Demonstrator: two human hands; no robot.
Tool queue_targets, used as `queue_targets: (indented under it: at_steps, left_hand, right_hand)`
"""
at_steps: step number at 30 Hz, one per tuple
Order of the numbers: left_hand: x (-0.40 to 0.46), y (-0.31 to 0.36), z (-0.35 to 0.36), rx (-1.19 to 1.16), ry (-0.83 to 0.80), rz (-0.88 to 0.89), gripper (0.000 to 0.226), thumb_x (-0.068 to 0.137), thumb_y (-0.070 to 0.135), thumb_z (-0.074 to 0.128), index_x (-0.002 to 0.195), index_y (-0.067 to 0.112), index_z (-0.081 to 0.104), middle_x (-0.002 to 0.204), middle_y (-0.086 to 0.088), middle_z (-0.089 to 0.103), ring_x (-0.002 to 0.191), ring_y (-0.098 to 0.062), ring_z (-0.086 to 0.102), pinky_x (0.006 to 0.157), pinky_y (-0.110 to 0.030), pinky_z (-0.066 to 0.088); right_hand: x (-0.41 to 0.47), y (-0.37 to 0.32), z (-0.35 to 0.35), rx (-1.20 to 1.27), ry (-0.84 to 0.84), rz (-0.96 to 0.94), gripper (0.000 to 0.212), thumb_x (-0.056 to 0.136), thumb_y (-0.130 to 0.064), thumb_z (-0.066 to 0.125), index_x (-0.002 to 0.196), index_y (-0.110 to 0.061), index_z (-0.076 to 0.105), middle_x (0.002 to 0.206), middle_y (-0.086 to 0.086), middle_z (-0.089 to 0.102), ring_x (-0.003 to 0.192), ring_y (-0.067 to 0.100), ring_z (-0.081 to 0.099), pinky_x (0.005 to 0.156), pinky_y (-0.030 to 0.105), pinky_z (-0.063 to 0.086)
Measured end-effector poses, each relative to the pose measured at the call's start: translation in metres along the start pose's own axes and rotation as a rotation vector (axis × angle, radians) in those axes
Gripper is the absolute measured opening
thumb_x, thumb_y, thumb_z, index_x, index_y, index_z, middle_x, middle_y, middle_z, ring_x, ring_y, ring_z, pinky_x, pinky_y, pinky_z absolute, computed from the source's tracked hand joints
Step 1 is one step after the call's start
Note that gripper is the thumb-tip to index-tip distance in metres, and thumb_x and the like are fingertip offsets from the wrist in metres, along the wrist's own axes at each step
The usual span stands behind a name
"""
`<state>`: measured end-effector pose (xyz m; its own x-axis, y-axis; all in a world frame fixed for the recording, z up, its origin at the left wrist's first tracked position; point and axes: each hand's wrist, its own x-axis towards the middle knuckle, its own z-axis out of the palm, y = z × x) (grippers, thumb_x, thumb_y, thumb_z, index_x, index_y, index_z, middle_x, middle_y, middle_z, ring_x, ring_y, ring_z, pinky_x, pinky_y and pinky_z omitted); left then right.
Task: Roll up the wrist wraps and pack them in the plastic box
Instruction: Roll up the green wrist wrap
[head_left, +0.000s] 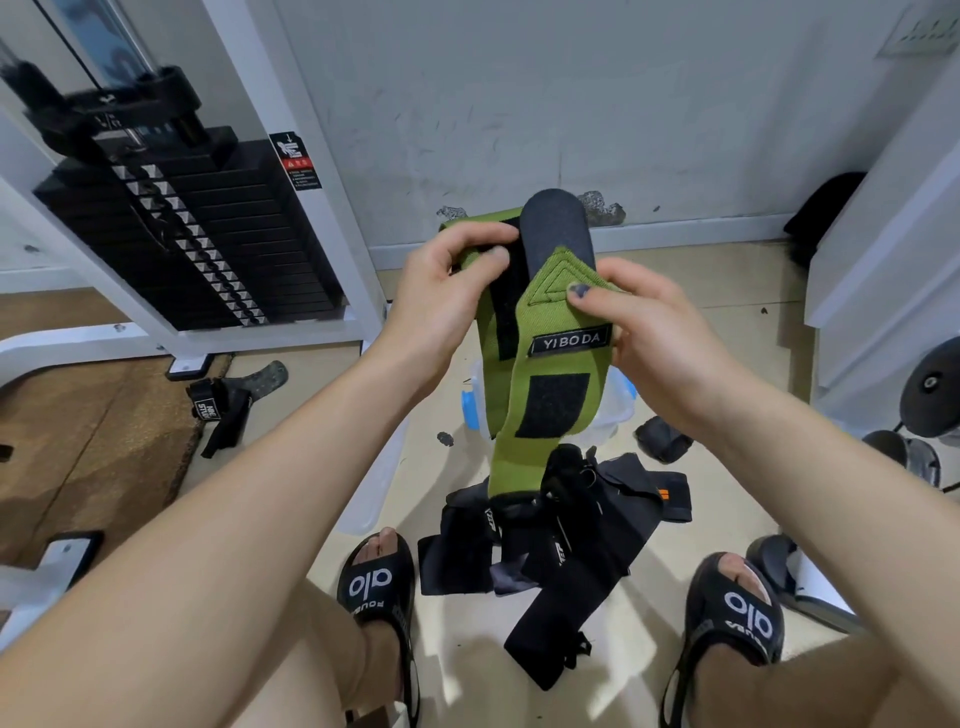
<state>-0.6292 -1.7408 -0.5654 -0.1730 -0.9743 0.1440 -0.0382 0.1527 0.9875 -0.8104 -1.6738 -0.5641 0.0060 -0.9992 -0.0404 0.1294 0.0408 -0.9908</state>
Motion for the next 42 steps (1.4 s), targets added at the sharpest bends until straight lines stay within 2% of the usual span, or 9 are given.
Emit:
queue_targets:
  at_steps: [6, 9, 13, 16, 22, 29, 33, 35, 42]
  left_hand:
    - [0.000, -0.001, -0.003, -0.003, -0.008, -0.030, 0.036, 0.091, -0.001, 0.068, 0.119, 0.021, 0.073, 0.117, -0.007, 0.074, 0.108, -0.027, 0.072, 0.094, -0.042, 0.060]
    - [0.000, 0.003, -0.005, 0.059, -0.049, -0.053, 0.046, 0.089, 0.003, 0.072, 0.130, 0.023, 0.067, 0.125, -0.002, 0.071, 0.107, -0.017, 0.071, 0.080, -0.022, 0.056]
    - [-0.004, 0.008, -0.004, 0.129, -0.084, -0.033, 0.052, 0.090, -0.007, 0.068, 0.134, 0.021, 0.062, 0.128, -0.002, 0.066, 0.064, 0.006, 0.062, 0.059, -0.006, 0.046]
    - [-0.005, 0.009, -0.005, 0.147, -0.069, -0.012, 0.050, 0.091, -0.007, 0.067, 0.134, 0.018, 0.062, 0.122, 0.002, 0.065, 0.059, 0.009, 0.058, 0.056, -0.004, 0.043]
    - [-0.004, 0.008, -0.007, 0.158, -0.048, 0.022, 0.047, 0.091, -0.004, 0.068, 0.132, 0.019, 0.065, 0.120, 0.007, 0.067, 0.098, 0.000, 0.065, 0.081, -0.012, 0.050]
    - [-0.001, 0.005, -0.007, 0.190, -0.080, 0.041, 0.041, 0.094, 0.001, 0.066, 0.130, 0.019, 0.068, 0.129, 0.003, 0.067, 0.115, -0.009, 0.065, 0.085, -0.013, 0.051]
    - [0.001, 0.000, -0.005, 0.139, -0.084, -0.006, 0.030, 0.097, 0.020, 0.061, 0.123, 0.030, 0.072, 0.128, 0.007, 0.070, 0.122, -0.016, 0.065, 0.105, -0.043, 0.054]
    - [0.001, 0.001, -0.002, 0.120, -0.086, -0.021, 0.027, 0.100, 0.029, 0.055, 0.120, 0.031, 0.074, 0.127, 0.011, 0.071, 0.125, -0.013, 0.063, 0.111, -0.049, 0.048]
    - [0.000, 0.006, 0.004, 0.065, -0.095, -0.095, 0.033, 0.108, 0.034, 0.045, 0.124, 0.026, 0.073, 0.124, 0.011, 0.073, 0.121, -0.012, 0.065, 0.103, -0.040, 0.051]
  right_hand:
    - [-0.001, -0.016, -0.006, 0.192, 0.002, 0.019, 0.023, 0.101, -0.005, 0.051, 0.118, -0.008, 0.067, 0.097, 0.006, 0.072, 0.087, 0.019, 0.070, 0.078, 0.034, 0.057]
    - [0.000, -0.018, -0.008, 0.224, -0.010, 0.015, 0.023, 0.102, -0.006, 0.051, 0.119, -0.009, 0.066, 0.098, 0.006, 0.072, 0.086, 0.020, 0.069, 0.077, 0.034, 0.057]
    - [-0.001, -0.020, -0.008, 0.218, -0.038, 0.005, 0.024, 0.101, -0.005, 0.049, 0.117, -0.009, 0.067, 0.094, 0.005, 0.072, 0.082, 0.018, 0.069, 0.071, 0.030, 0.058]
    - [-0.001, -0.020, -0.008, 0.213, -0.043, 0.010, 0.025, 0.100, -0.004, 0.049, 0.117, -0.009, 0.067, 0.094, 0.006, 0.071, 0.081, 0.019, 0.068, 0.070, 0.029, 0.057]
    - [-0.002, -0.029, -0.015, 0.281, -0.030, 0.008, 0.020, 0.099, -0.004, 0.046, 0.107, -0.010, 0.064, 0.087, 0.003, 0.068, 0.076, 0.016, 0.066, 0.068, 0.026, 0.056]
    - [-0.004, -0.027, -0.011, 0.237, -0.049, 0.006, 0.020, 0.099, -0.004, 0.047, 0.106, -0.011, 0.065, 0.089, 0.004, 0.068, 0.077, 0.016, 0.066, 0.066, 0.025, 0.055]
    - [-0.003, -0.022, -0.006, 0.167, -0.042, -0.004, 0.022, 0.099, -0.002, 0.049, 0.111, -0.009, 0.066, 0.091, 0.006, 0.069, 0.080, 0.018, 0.067, 0.071, 0.030, 0.055]
    - [-0.002, -0.020, -0.004, 0.139, -0.034, 0.000, 0.022, 0.099, -0.001, 0.051, 0.113, -0.008, 0.067, 0.091, 0.006, 0.071, 0.079, 0.018, 0.069, 0.069, 0.029, 0.057]
    - [-0.001, -0.016, -0.003, 0.078, 0.002, -0.001, 0.018, 0.098, -0.002, 0.056, 0.112, -0.006, 0.067, 0.083, 0.002, 0.072, 0.071, 0.014, 0.069, 0.061, 0.023, 0.055]
